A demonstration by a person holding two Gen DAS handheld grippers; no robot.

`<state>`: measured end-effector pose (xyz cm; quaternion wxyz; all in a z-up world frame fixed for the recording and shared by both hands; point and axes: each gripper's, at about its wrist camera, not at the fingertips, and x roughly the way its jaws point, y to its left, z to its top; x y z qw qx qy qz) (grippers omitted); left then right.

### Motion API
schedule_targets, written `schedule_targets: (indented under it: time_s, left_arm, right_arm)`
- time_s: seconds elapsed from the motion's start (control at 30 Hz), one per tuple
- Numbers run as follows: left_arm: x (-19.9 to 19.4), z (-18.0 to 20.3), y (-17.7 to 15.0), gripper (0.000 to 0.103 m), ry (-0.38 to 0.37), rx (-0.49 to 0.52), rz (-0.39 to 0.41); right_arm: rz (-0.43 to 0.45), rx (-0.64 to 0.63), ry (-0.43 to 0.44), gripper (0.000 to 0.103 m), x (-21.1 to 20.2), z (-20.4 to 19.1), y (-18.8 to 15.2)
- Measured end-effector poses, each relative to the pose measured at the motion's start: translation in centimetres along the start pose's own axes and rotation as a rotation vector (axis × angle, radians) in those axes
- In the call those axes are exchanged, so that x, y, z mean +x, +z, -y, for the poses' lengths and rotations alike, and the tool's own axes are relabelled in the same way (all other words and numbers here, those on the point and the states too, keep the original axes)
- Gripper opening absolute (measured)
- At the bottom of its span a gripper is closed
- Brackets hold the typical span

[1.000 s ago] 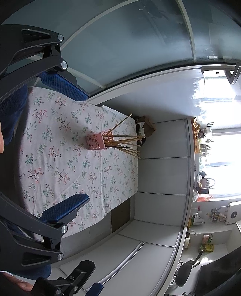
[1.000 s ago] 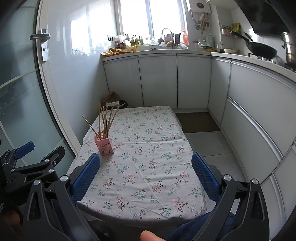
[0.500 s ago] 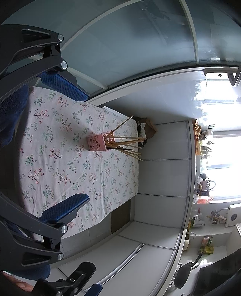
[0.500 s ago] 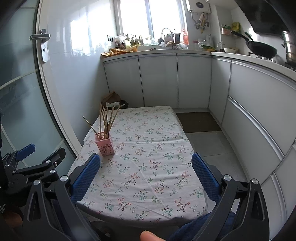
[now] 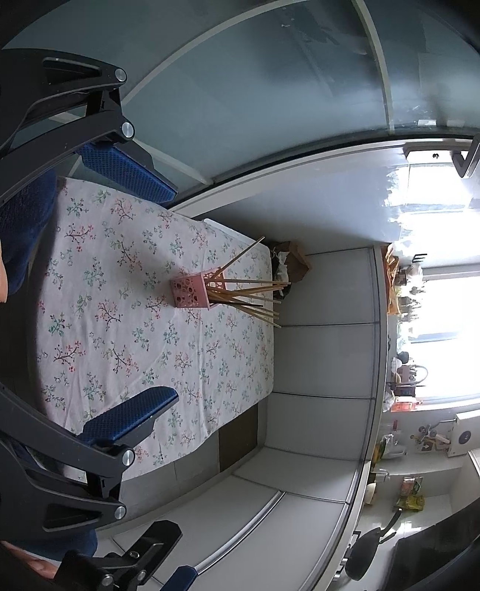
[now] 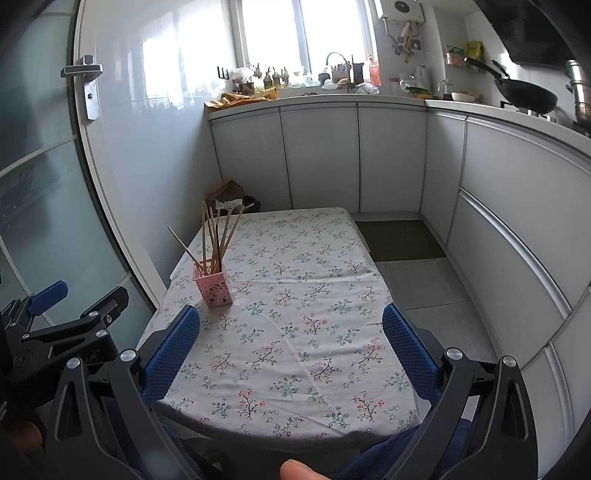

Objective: Organize utensils

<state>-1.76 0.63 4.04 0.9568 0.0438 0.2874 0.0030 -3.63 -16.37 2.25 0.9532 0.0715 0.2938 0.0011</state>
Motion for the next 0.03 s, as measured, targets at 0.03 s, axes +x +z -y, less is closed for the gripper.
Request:
schedule_targets:
  time_s: [0.03]
  left_arm:
    - [0.04, 0.02, 0.01, 0.096, -0.001, 0.000, -0.001]
  right_arm:
    - [-0.001, 0.001, 0.000, 0.096, 0.03, 0.05, 0.01]
